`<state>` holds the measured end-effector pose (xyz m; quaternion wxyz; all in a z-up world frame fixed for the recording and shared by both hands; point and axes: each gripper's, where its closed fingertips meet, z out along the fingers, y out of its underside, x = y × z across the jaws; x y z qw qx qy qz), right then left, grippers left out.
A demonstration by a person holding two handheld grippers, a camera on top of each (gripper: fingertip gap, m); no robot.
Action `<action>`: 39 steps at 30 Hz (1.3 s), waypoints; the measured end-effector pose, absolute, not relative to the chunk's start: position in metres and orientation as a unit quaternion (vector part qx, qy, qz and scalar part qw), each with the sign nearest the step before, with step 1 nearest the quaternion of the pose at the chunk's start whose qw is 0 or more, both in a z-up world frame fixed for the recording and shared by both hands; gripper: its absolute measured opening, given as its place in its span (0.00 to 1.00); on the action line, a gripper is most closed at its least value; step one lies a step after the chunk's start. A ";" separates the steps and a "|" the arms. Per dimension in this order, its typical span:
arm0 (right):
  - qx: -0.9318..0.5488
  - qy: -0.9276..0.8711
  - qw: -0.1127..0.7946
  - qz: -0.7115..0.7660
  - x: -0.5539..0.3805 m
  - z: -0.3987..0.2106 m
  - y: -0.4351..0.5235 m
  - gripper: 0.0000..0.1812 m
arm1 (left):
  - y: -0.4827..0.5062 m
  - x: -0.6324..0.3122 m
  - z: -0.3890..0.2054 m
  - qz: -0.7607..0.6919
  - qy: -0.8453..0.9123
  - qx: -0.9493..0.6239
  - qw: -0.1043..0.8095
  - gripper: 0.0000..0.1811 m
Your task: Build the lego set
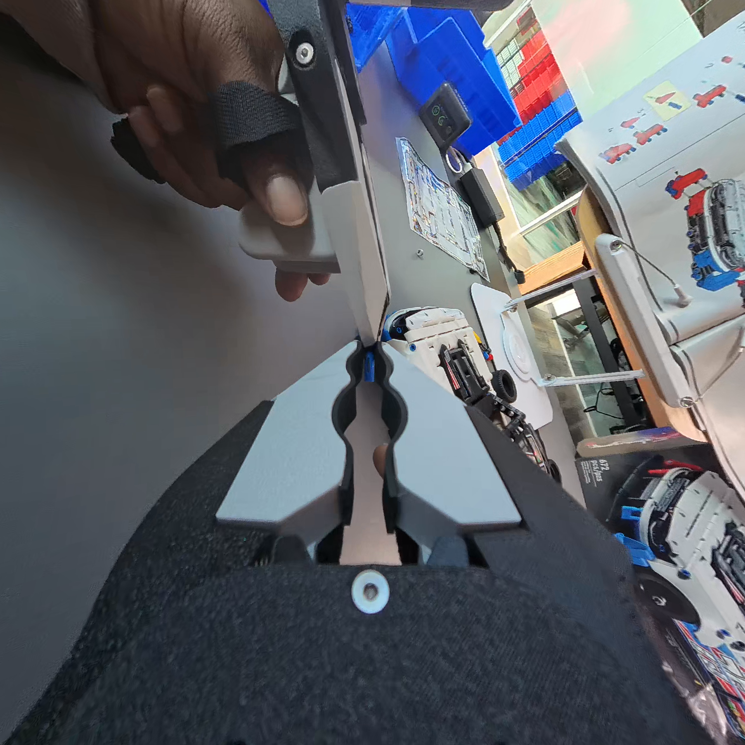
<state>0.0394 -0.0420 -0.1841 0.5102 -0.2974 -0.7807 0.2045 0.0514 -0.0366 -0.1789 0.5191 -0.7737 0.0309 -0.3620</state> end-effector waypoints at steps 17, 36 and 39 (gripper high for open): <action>-0.253 -0.712 0.465 0.462 0.065 -0.140 -0.066 0.03 | -0.058 0.067 -0.137 -0.611 -0.007 -0.638 0.469 0.01; -0.348 -0.782 0.257 0.450 0.089 -0.205 -0.027 0.01 | -0.027 0.052 -0.249 -0.166 0.331 -0.840 0.397 0.26; -0.353 -0.795 0.275 0.411 0.080 -0.215 -0.033 0.01 | -0.023 0.059 -0.254 -0.183 0.380 -0.826 0.375 0.30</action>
